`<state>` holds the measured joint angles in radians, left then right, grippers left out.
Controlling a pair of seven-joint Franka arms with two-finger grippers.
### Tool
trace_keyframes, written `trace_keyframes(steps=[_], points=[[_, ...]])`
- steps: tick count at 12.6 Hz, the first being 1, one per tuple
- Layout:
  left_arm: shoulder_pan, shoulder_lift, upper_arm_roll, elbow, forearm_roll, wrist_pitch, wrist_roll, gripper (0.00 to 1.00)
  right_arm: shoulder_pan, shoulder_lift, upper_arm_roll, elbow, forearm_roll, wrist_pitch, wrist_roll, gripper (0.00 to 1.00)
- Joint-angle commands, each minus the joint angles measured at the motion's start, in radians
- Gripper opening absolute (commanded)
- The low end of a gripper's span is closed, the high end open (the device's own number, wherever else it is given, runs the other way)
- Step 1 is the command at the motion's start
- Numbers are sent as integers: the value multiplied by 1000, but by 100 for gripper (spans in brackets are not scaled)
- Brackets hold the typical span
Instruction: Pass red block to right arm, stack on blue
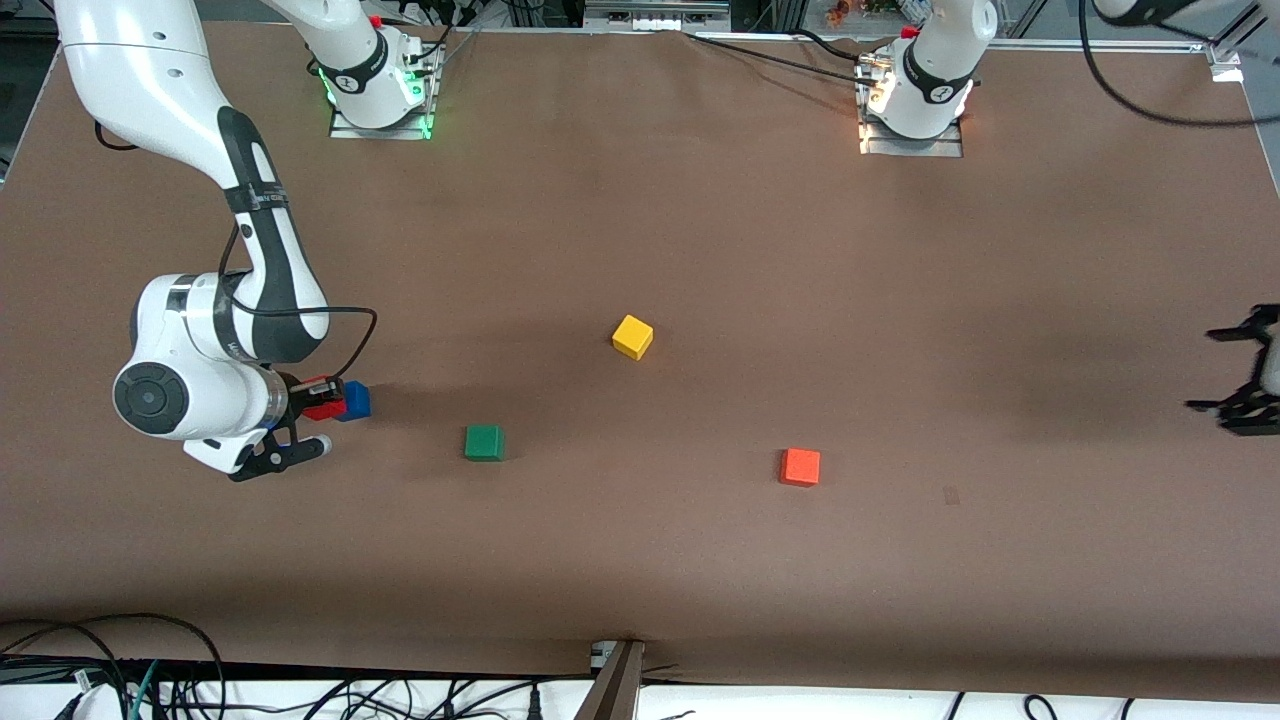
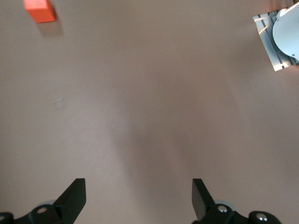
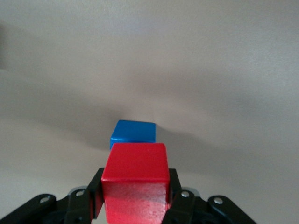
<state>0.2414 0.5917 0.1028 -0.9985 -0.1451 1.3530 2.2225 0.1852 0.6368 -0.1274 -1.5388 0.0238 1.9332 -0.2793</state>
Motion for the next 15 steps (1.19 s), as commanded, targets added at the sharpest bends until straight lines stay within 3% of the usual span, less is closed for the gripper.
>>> trace_keyframes(steps=[1,6,12,15], points=[[-14,-152,15,-86,44,31,-58,100,-1,-25,3,-40,-15,17,-52,0],[-141,-390,14,-185,246,31,-458,100,-1,-23,3,-53,-5,26,-51,0],[-290,-575,8,-392,245,15,-1254,100,3,-25,5,-53,-1,18,9,0],[-373,-582,3,-442,226,49,-1620,100,5,-25,5,-53,1,15,31,0]])
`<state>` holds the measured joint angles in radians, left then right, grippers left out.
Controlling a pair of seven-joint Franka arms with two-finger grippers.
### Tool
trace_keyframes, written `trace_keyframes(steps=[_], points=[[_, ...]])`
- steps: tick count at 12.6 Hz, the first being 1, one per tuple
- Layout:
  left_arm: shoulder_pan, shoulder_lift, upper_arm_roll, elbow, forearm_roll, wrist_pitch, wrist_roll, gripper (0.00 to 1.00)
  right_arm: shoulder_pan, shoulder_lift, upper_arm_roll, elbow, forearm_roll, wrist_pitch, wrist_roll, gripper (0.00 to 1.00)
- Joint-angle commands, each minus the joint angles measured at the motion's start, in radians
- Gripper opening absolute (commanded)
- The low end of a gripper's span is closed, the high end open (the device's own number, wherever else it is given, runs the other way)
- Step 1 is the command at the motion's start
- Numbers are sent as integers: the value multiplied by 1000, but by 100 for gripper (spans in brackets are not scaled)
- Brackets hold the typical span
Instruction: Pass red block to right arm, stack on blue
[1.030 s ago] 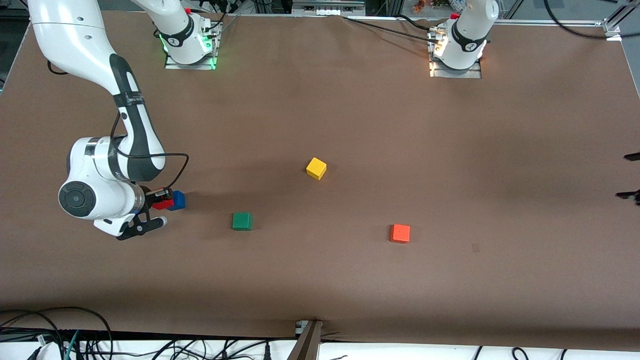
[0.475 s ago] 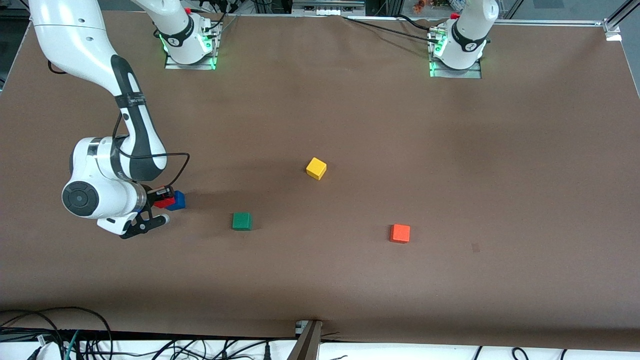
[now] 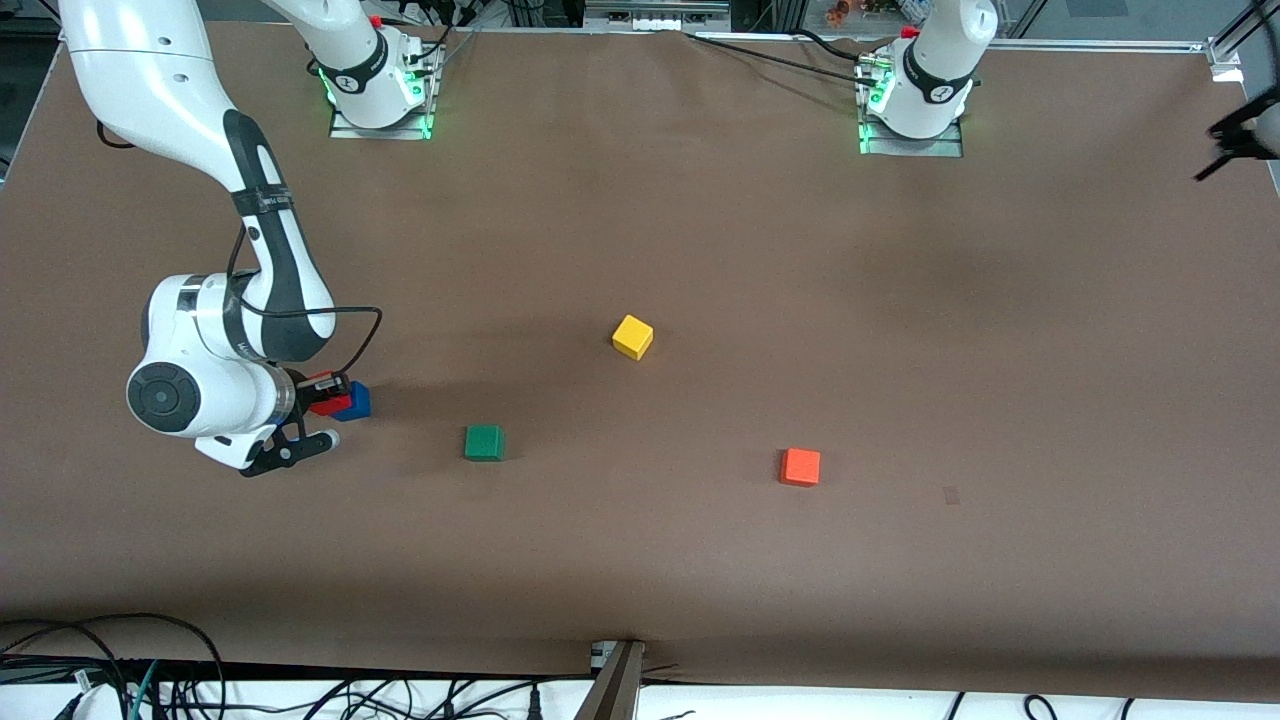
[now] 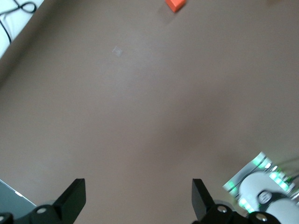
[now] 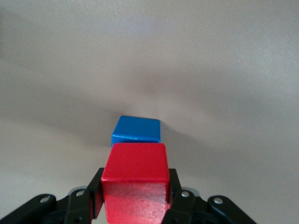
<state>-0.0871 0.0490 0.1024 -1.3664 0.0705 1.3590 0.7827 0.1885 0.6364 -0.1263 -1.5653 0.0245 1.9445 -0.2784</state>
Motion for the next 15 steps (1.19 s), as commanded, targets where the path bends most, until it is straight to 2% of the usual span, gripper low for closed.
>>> trace_keyframes(steps=[1,5,7,10,14,15], points=[[-59,-40,-12,-97,11,69,-227,100,2,-24,4,-28,0,4,31,0],[-60,-41,-24,-232,11,277,-256,100,2,-24,7,-30,2,4,38,0],[-50,-41,-23,-273,12,391,-415,100,2,-24,8,-32,5,4,39,0],[-43,-43,-23,-289,17,405,-793,100,3,-23,10,-32,5,4,57,0],[6,-74,-21,-333,12,402,-847,100,3,-21,10,-32,5,4,59,0],[16,-75,-21,-332,6,393,-839,100,3,-20,10,-32,5,2,61,13]])
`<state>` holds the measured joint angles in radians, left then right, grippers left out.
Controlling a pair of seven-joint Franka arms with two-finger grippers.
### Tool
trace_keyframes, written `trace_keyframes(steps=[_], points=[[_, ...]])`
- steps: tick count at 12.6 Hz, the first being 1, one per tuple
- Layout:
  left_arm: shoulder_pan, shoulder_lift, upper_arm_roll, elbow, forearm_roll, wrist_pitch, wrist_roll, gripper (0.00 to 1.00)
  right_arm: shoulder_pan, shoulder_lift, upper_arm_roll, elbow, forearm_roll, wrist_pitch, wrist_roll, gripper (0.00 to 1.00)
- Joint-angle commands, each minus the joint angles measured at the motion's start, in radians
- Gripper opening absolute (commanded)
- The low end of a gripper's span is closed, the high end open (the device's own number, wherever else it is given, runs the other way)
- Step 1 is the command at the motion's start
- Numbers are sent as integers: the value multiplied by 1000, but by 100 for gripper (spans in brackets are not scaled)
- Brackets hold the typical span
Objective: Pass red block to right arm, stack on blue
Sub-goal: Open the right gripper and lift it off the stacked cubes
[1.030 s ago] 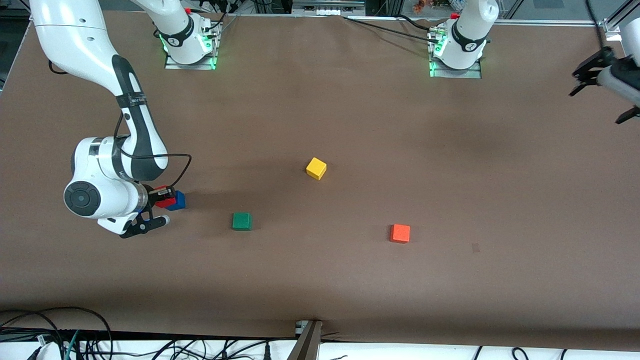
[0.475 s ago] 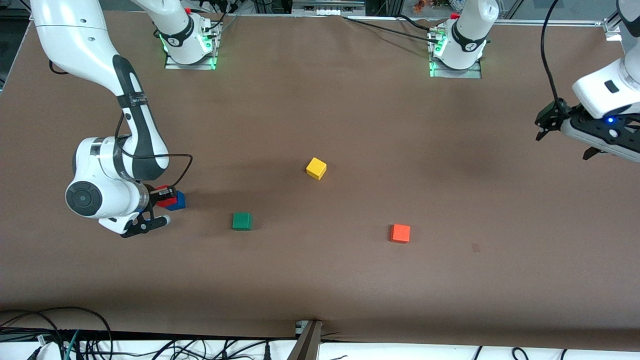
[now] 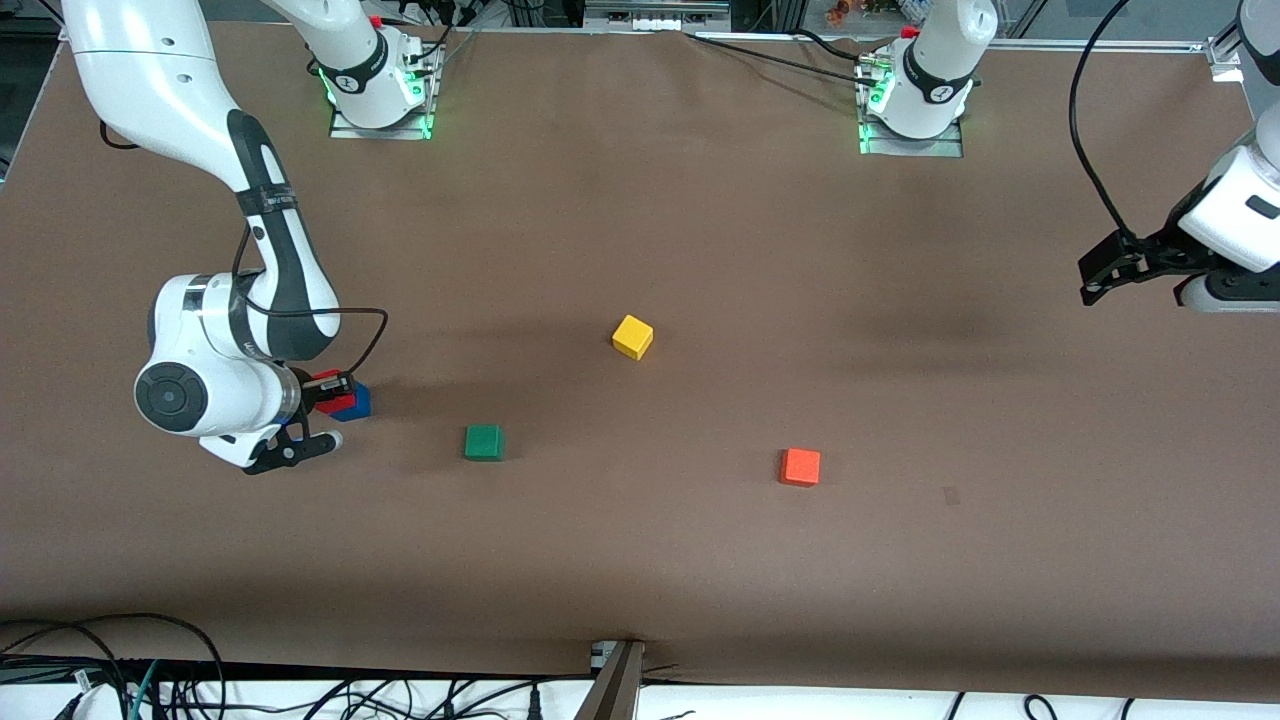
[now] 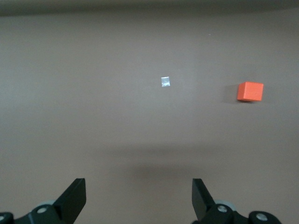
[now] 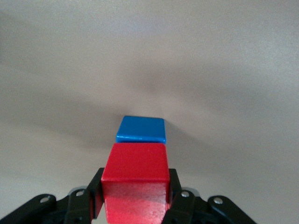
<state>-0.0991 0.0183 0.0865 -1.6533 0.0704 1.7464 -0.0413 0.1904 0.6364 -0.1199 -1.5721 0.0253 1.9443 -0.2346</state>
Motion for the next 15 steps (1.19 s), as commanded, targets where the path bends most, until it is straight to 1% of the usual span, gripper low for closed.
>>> trace_keyframes(steps=[1,2,4,6,8,11,13,15], points=[[29,-49,-5,-34,-12,-23,-15,100,0,-17,3,-25,4,2,15,73],[27,-55,-7,-20,-21,-71,-11,100,-3,-17,3,-22,4,2,15,100],[19,-58,-7,27,-26,-113,-9,100,1,-26,5,-8,4,1,15,100],[13,-54,-5,62,-26,-116,-9,100,0,-40,5,27,4,-1,3,100],[13,-47,-5,67,-27,-117,-11,100,1,-76,5,62,1,-34,0,100],[15,-47,-11,69,-29,-117,-9,100,0,-112,0,156,1,-169,-2,100],[15,-47,-10,102,-44,-128,-11,100,-11,-127,-10,237,1,-240,-3,100],[15,-47,-11,130,-105,-153,-12,100,-11,-171,-26,279,-1,-351,-2,100]])
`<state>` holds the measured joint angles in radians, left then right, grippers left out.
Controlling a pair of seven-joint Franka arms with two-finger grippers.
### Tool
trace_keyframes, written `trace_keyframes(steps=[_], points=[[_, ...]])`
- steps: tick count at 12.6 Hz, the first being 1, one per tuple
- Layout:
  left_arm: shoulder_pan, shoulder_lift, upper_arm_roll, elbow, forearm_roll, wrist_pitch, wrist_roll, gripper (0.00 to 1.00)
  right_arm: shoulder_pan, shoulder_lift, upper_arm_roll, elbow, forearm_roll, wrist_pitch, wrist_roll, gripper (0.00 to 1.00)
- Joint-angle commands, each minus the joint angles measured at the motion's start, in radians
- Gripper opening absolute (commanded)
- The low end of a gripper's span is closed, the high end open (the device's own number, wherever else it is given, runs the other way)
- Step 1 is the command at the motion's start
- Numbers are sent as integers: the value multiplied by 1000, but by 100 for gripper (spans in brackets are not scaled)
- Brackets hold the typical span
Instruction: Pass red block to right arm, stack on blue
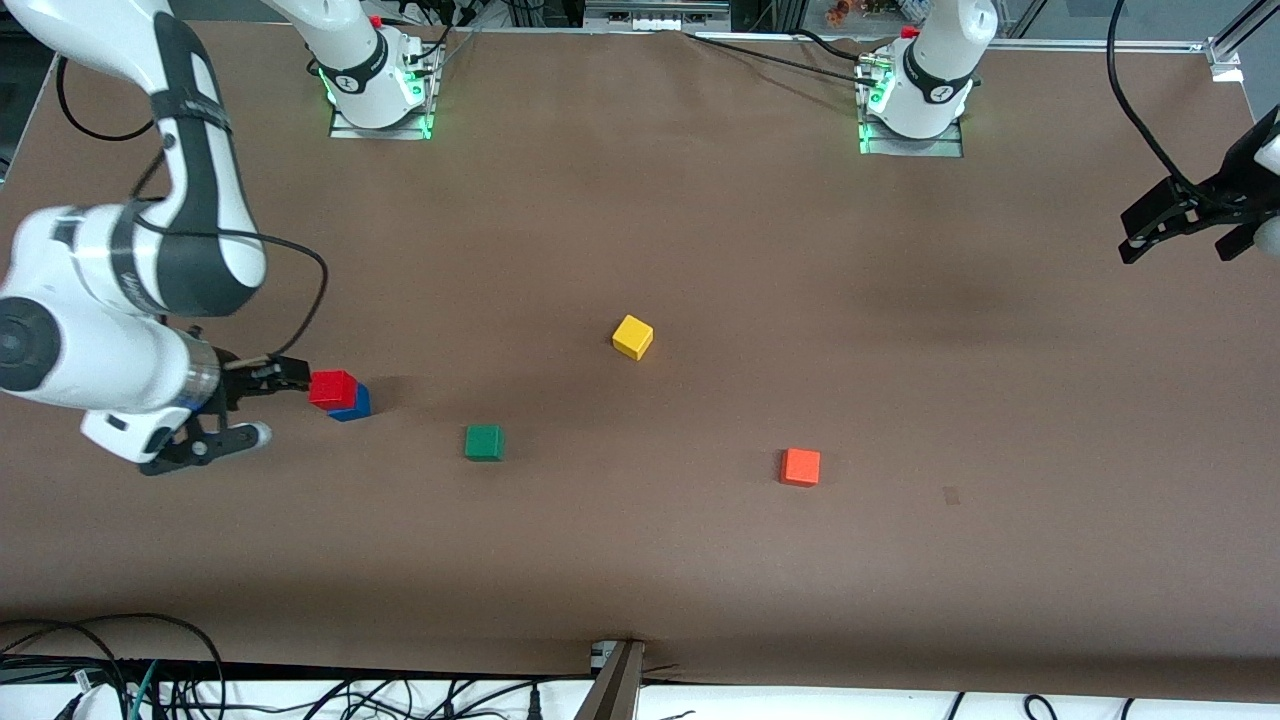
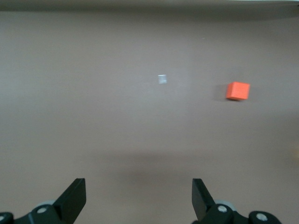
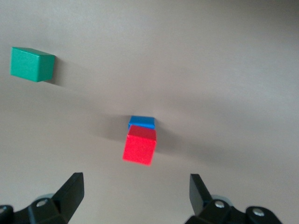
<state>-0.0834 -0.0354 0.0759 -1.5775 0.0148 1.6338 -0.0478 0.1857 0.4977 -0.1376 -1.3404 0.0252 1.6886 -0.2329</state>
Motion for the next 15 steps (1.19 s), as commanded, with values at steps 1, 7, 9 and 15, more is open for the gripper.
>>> trace_keyframes(steps=[1,7,9,15], points=[[-1,6,1,59,-80,-40,-4,100,-6,-56,-7,52,-1,-136,7,100],[45,11,-73,54,-76,-85,-4,100,-3,-215,-4,40,-11,-297,48,100],[48,19,-73,51,-78,-89,-9,100,-3,-282,15,-40,-11,-290,160,100],[57,52,-65,93,-35,-34,-4,100,-49,-499,32,-221,-4,-205,164,100]])
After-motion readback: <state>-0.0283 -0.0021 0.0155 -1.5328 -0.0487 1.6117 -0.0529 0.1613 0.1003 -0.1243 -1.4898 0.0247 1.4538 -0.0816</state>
